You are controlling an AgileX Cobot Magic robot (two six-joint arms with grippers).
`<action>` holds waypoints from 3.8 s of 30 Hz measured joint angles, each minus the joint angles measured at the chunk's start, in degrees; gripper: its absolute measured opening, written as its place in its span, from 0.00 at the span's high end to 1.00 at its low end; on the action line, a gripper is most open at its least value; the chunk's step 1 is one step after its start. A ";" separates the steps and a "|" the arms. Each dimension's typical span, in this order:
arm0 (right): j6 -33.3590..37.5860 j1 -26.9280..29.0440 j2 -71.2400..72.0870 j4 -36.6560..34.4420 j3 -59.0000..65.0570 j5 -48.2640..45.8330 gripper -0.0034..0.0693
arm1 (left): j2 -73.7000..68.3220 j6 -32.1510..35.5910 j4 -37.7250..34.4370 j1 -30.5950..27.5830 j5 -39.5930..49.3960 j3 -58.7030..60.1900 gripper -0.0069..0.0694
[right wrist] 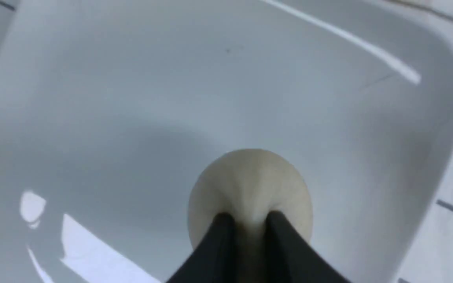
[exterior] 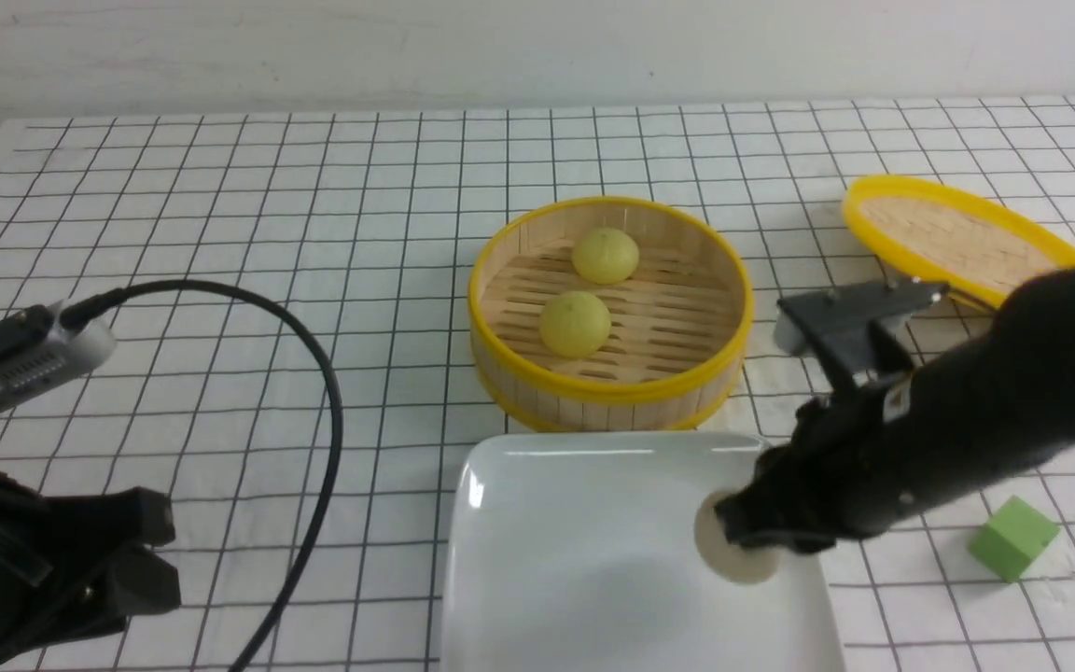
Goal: Put the steamed buns into the plate on the white-black tablecloth.
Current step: 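Move the steamed bun from the bamboo steamer onto the white plate with the right gripper, then reach toward a bun in the bamboo steamer with the right gripper, then move the steamed bun from the bamboo steamer onto the white plate with the right gripper, then reach into the bamboo steamer and grasp a bun with the left gripper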
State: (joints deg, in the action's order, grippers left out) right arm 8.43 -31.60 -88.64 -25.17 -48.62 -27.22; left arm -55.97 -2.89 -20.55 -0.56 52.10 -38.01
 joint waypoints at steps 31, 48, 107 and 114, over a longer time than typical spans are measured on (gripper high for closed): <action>1.59 6.57 -43.54 11.23 -64.86 -4.34 0.36 | -0.05 0.00 -0.47 0.00 -1.10 0.00 0.54; -1.36 5.97 -12.02 9.27 -52.11 -35.63 0.93 | -0.05 0.00 -0.41 0.00 -0.94 0.00 0.56; -0.82 17.38 16.78 12.29 -5.33 -36.43 0.97 | -63.97 -10.50 16.51 31.65 4.64 -70.73 0.36; -0.82 17.38 16.78 12.03 -5.32 -34.45 0.96 | -72.21 -15.96 16.64 32.09 3.20 -75.34 0.49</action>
State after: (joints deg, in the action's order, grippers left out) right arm 7.61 -14.22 -71.86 -13.14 -53.93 -61.67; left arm -128.18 -18.85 -3.91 31.53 55.29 -113.35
